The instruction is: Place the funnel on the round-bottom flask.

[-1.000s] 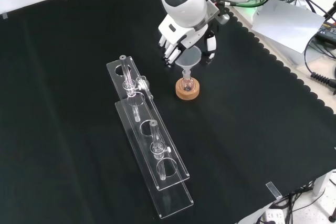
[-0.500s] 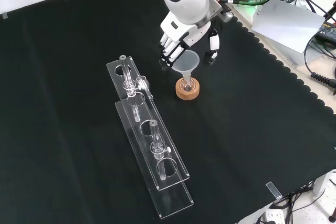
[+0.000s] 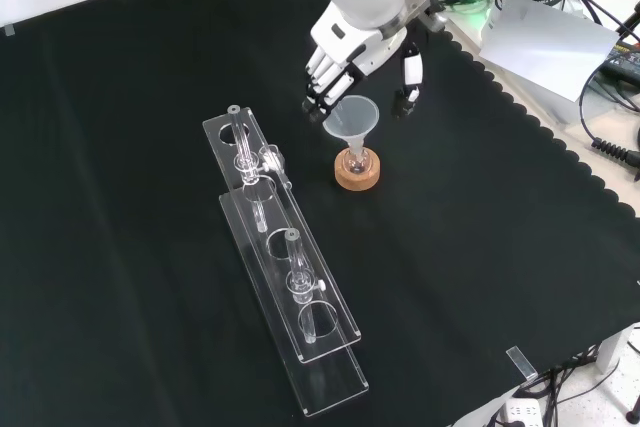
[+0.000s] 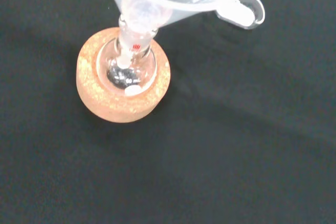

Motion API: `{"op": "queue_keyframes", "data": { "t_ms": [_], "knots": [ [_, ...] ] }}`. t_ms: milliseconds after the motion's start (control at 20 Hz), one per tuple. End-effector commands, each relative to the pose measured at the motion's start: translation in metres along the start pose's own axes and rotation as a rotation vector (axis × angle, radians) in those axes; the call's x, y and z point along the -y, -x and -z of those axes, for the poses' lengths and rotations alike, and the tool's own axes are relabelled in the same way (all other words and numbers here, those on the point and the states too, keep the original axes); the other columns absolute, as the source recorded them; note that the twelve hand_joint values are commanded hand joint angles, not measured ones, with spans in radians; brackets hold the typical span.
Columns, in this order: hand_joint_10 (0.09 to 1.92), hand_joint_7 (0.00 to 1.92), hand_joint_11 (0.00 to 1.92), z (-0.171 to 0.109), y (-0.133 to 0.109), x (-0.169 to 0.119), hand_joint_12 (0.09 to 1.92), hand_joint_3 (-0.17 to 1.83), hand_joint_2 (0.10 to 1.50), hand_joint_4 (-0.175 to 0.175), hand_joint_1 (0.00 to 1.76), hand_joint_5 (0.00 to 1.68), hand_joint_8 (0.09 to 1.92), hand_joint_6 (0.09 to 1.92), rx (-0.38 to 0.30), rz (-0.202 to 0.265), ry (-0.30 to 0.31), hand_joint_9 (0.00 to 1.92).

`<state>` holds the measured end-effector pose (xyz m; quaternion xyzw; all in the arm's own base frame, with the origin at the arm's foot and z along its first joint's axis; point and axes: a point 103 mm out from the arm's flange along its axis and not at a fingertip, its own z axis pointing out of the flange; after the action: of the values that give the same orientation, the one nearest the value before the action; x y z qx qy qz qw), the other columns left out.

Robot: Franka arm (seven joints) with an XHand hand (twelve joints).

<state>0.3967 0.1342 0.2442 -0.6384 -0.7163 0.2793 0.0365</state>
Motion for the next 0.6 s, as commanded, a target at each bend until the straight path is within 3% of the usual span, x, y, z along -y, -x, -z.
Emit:
{"op": "queue_keyframes", "data": {
  "t_ms": [50, 600],
  "knots": [
    [0.7, 0.08, 0.5, 0.013, 0.021, 0.015, 1.36, 0.48, 0.59, -0.044, 0.59, 0.28, 0.72, 0.09, -0.034, 0.013, 0.097, 0.44],
    [0.63, 0.25, 0.5, 0.005, 0.089, 0.026, 1.36, 0.54, 0.62, -0.048, 0.7, 0.37, 0.7, 0.09, -0.177, -0.052, 0.17, 0.57]
  ]
}}
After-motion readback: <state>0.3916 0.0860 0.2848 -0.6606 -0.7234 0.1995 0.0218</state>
